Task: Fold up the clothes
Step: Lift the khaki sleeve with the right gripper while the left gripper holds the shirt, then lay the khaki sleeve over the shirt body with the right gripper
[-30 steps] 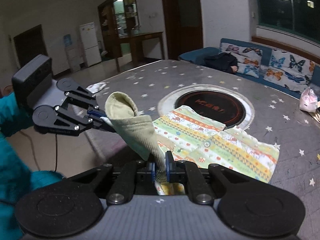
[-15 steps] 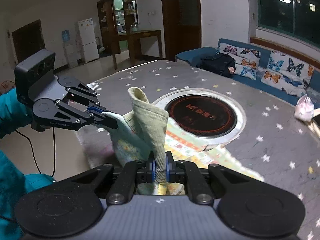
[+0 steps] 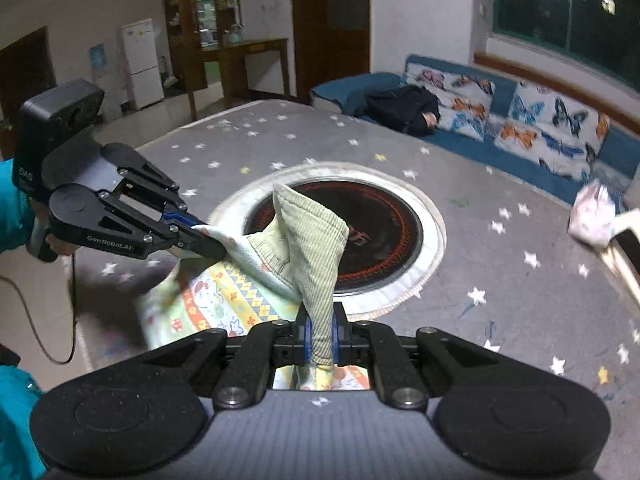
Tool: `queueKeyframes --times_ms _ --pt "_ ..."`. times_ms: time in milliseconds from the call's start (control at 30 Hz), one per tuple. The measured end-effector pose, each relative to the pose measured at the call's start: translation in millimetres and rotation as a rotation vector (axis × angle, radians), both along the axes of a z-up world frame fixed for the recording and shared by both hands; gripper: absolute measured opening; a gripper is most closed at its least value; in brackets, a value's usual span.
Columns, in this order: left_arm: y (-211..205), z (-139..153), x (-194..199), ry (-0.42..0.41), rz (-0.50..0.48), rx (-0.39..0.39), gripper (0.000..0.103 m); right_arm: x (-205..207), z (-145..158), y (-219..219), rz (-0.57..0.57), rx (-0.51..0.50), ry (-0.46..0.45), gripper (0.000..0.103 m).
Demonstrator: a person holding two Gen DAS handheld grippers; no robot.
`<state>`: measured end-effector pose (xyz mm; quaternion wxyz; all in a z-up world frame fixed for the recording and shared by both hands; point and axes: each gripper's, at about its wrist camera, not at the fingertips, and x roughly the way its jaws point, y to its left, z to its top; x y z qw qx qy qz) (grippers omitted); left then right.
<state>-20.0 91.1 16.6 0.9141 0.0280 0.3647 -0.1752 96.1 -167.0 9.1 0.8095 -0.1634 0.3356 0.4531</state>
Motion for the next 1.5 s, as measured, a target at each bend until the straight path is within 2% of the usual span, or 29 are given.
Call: queueKeyframes --times_ms 200,367,433,533,633,733,833,1000,1167,1300,1500 --pt "9.7 -21.7 20.3 0.062 0.043 -0.031 0.007 23.0 -27.7 10.4 -0.031 -0.023 0.013 0.009" --pt "15.6 -31.2 29.3 0.089 0.071 -0.046 0.013 32.4 -35.5 11.0 -0.069 -0.035 0.0 0.019" --pt "18.4 -33.6 32.3 0.097 0.088 -0.055 0.02 35.5 -37.3 10.0 -0.091 -0.035 -0.005 0.022" --pt "18.3 -32.9 32.6 0.088 0.094 -0.05 0.022 30.1 -34.6 8.2 -0.113 -0.035 -0.045 0.026" --pt "20.2 -32.3 32.5 0.082 0.116 -0.04 0.034 19.0 -28.7 4.5 -0.153 -0.027 -0.093 0.027" --pt "25.0 -31.9 33.0 0.083 0.142 -0.048 0.041 16.0 -23.9 -3.0 -0.211 0.002 -0.11 0.027" --pt "29.0 -29.6 31.0 0.069 0.168 -0.039 0.04 10.8 -22.5 -7.4 -0.224 0.017 -0.112 0.027" --pt "42.3 -31.3 29.7 0.062 0.257 -0.013 0.04 3.1 -35.9 -8.9 -0.204 0.025 -0.045 0.026" --pt "52.7 -32.0 26.0 0.063 0.311 -0.012 0.039 5.2 -52.0 -22.3 -0.275 0.009 -0.008 0.026" --pt "46.1 -21.4 16.9 0.02 0.328 0.031 0.036 4.6 -55.4 -32.5 -0.318 0.015 -0.001 0.026" --pt "18.2 4.2 9.0 -0.028 0.246 -0.075 0.036 0.1 -46.5 -29.6 -0.299 0.059 -0.016 0.026"
